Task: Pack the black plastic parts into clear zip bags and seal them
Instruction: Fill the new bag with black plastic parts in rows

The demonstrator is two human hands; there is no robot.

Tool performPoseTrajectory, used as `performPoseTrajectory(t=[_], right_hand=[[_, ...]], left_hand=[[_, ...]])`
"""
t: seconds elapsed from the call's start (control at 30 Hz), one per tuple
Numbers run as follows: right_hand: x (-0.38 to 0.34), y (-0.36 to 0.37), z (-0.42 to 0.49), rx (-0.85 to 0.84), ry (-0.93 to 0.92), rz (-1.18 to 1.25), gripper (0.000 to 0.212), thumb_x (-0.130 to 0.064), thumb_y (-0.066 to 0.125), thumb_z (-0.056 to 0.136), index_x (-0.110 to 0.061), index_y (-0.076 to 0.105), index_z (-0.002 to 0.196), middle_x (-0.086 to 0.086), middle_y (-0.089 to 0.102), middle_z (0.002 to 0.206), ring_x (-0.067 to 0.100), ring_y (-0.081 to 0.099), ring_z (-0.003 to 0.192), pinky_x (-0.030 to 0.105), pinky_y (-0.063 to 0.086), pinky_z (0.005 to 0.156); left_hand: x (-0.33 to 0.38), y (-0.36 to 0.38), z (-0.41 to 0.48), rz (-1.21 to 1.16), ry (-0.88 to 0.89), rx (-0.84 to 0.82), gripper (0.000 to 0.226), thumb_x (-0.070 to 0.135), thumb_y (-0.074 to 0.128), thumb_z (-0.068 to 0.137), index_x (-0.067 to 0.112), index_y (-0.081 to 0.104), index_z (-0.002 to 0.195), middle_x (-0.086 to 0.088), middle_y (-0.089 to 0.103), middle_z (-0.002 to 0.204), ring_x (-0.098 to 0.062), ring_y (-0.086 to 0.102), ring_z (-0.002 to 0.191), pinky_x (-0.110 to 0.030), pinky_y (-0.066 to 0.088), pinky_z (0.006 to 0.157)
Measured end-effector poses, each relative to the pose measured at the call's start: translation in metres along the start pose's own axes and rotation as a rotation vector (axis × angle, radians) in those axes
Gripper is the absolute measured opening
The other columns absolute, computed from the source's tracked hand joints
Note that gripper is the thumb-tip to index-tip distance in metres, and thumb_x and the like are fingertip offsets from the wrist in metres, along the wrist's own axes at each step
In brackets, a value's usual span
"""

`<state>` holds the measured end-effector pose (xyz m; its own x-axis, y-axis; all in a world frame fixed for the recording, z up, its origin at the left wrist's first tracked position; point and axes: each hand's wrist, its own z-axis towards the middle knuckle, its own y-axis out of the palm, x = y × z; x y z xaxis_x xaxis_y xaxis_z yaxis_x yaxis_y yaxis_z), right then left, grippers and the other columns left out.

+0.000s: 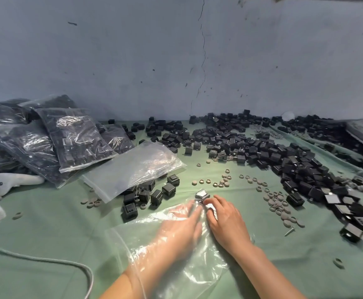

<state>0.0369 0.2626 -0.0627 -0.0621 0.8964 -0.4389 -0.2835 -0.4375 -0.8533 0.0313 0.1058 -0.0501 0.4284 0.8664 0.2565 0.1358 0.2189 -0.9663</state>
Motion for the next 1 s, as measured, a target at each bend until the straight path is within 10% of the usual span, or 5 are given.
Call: performPoseTrajectory(t=[0.2,0.37,0.63,0.77,1.0], right_hand=[[0.003,0.002,0.001,-0.003,0.068,-0.052,0.035,-0.030,0.040,0.103,-0.029,0.053,0.135,-0.007,0.053,0.140,0.013,0.049,0.125,0.029,0.033,0.110],[0.011,-0.002,0.001,0.034,0.117,-0.078,0.035,-0.029,0.041,0.103,-0.027,0.053,0.136,-0.004,0.055,0.138,0.015,0.050,0.123,0.031,0.034,0.110],[0.046,-0.018,-0.010,0.012,0.234,-0.127,0.047,-0.034,0.029,0.098,-0.026,0.047,0.142,-0.001,0.053,0.142,0.018,0.047,0.131,0.040,0.034,0.117],[0.046,-0.021,-0.011,0.023,0.211,-0.112,0.043,-0.031,0.030,0.100,-0.026,0.048,0.139,-0.003,0.056,0.137,0.016,0.048,0.127,0.037,0.035,0.116],[0.045,-0.024,-0.010,0.076,0.208,-0.085,0.036,-0.028,0.036,0.102,-0.028,0.051,0.135,-0.006,0.058,0.131,0.015,0.049,0.121,0.034,0.036,0.109]], left_hand=[[-0.035,-0.049,-0.072,-0.489,0.228,0.312,0.033,0.009,0.050,0.088,0.032,0.072,0.094,0.032,0.059,0.112,0.016,0.049,0.112,-0.011,0.039,0.100],[-0.085,-0.092,-0.088,-0.682,-0.154,0.860,0.036,0.005,0.043,0.073,0.031,0.067,0.069,0.011,0.064,0.063,-0.002,0.049,0.049,-0.018,0.040,0.048],[-0.093,-0.091,-0.016,-0.262,-0.180,0.390,0.025,0.032,0.050,0.100,0.030,0.064,0.120,0.008,0.062,0.113,-0.008,0.061,0.093,-0.034,0.051,0.084],[-0.073,-0.084,0.015,0.052,-0.305,0.152,0.027,0.038,0.049,0.098,0.014,0.059,0.100,-0.006,0.058,0.112,-0.028,0.061,0.093,-0.041,0.054,0.081],[-0.077,-0.075,0.007,-0.112,-0.337,0.412,0.017,0.037,0.050,0.096,0.021,0.052,0.101,0.008,0.060,0.087,-0.011,0.059,0.072,-0.031,0.047,0.057]])
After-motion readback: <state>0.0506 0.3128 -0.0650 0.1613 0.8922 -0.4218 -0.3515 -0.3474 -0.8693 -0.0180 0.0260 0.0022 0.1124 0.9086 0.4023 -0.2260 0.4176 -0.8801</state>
